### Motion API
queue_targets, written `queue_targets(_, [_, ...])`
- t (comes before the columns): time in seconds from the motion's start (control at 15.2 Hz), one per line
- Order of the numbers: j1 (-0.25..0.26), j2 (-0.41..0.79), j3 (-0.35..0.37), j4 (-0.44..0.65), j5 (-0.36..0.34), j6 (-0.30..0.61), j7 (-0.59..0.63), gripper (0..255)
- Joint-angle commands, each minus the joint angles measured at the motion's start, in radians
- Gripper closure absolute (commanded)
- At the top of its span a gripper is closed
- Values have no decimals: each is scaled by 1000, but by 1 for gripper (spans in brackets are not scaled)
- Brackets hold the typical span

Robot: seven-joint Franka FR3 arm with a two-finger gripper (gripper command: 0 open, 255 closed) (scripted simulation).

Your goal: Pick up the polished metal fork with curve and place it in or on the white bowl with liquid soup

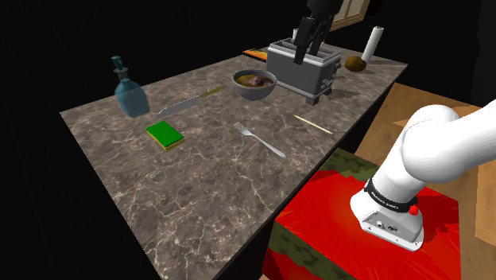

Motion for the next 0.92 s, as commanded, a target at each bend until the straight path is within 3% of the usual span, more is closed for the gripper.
queue_targets(0.0, [0,0,0,0,0,0,0,0])
queue_targets(0.86, [-4,302,97,-143,28,414,129,0])
